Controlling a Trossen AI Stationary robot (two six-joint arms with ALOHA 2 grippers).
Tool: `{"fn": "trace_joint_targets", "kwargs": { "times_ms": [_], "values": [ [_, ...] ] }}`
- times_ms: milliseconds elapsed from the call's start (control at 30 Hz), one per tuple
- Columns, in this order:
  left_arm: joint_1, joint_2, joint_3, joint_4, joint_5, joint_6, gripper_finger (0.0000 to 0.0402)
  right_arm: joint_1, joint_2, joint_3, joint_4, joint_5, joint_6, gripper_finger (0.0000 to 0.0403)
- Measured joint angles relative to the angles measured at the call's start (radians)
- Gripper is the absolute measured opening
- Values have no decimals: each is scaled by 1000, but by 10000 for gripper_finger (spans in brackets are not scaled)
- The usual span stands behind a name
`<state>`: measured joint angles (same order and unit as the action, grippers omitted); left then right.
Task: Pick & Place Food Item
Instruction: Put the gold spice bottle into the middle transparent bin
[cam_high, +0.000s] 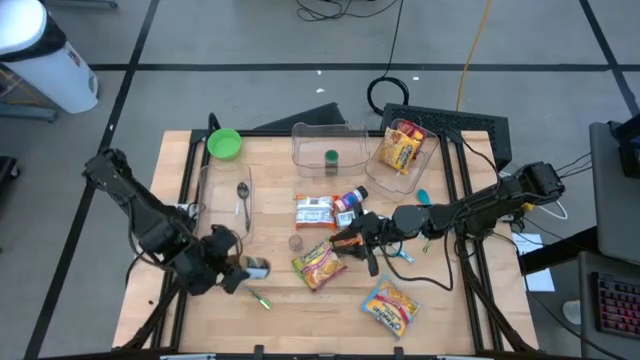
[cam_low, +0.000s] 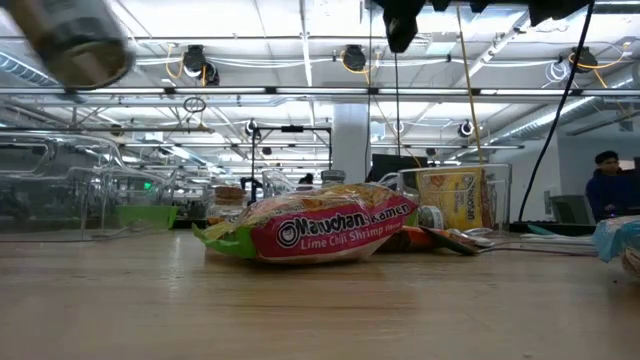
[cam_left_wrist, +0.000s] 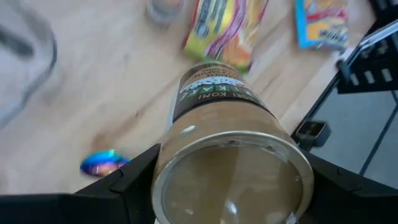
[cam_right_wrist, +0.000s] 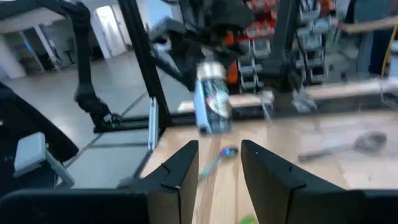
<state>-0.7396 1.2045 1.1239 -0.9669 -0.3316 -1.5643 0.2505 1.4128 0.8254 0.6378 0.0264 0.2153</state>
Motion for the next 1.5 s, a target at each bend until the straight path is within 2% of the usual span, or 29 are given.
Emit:
{"fn": "trace_joint_targets", "kwargs": {
  "times_ms": [200, 300, 433, 567, 733, 1033, 1367, 1500],
  "values": [
    [130, 0, 11, 79, -5, 190, 277, -15, -42, 20, -20, -1, -19, 119],
    [199, 0, 11, 113, -2, 273, 277, -31, -80, 62, -161, -2, -29, 132],
    [294, 1, 11, 154, 4, 381, 277, -50, -102, 190, -408, -2, -109, 162],
    [398, 1, 11, 224, 41, 501, 277, -69, -102, 316, -582, -1, -200, 199],
    [536, 2, 11, 335, 87, 646, 277, -122, -100, 365, -608, 8, -228, 239],
    [769, 16, 11, 481, 312, 943, 277, -214, -71, 363, -683, 1, -227, 290],
    [926, 83, 18, 517, 517, 1164, 277, -332, -4, 364, -634, -41, -175, 302],
    [945, 119, 53, 512, 533, 1261, 277, -359, 31, 387, -644, -58, -149, 303]
  ]
}}
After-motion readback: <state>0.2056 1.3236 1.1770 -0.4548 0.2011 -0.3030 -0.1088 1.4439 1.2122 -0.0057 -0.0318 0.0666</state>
